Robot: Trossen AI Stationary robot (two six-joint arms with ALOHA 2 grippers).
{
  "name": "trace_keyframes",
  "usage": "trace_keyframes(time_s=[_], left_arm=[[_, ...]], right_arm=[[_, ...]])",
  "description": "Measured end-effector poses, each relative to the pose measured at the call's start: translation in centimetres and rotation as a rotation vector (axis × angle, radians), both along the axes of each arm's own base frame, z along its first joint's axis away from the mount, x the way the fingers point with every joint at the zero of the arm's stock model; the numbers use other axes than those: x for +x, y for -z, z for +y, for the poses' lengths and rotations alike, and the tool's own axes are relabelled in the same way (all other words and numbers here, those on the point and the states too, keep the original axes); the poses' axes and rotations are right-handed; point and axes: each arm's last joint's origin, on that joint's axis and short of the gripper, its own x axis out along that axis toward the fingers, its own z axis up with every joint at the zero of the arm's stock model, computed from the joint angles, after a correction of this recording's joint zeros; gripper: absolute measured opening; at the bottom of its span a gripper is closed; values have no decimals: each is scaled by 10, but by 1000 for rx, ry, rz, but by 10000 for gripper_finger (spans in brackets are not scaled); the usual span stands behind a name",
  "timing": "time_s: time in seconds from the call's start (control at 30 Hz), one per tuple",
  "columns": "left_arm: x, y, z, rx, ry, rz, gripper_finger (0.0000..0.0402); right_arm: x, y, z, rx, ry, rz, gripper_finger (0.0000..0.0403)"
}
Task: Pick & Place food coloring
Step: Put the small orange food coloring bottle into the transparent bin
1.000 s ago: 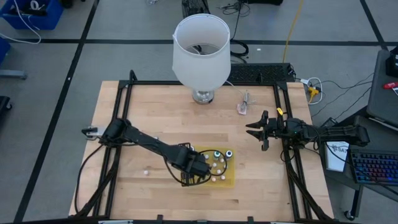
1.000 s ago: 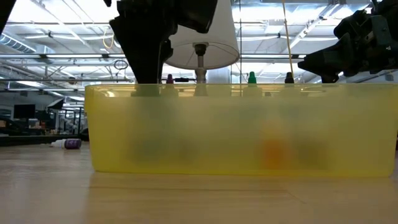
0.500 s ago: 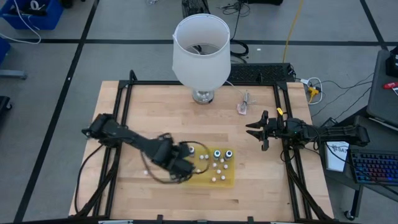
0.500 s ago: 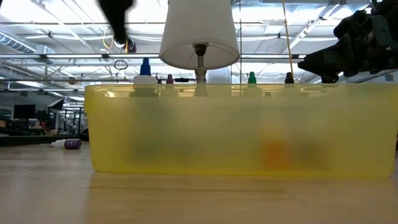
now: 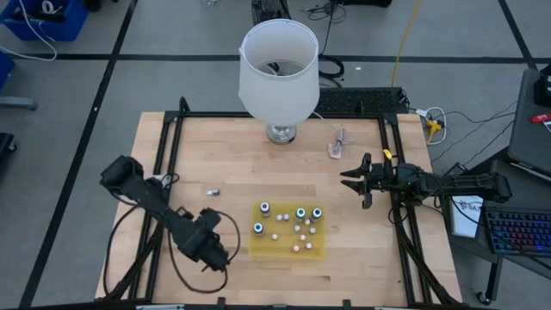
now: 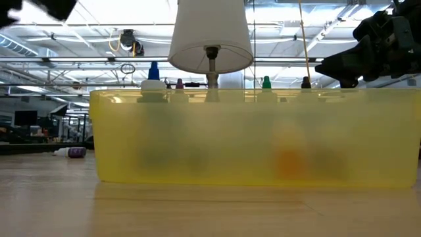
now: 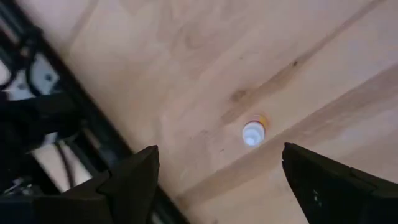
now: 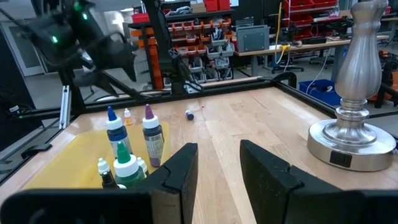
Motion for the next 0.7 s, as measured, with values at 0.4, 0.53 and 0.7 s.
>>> trace_keyframes(time_s=[0.4,0.53,0.7], left_arm=[[-16,43,-6,-68,-9,-122,308],[-21,56,-3,-70,-39,-97,306],[-25,62,0,-56,-49,-85,305]], right_arm=[[0,0,0,0,0,1,112],[0,0,0,0,0,1,112],[0,0,0,0,0,1,112]])
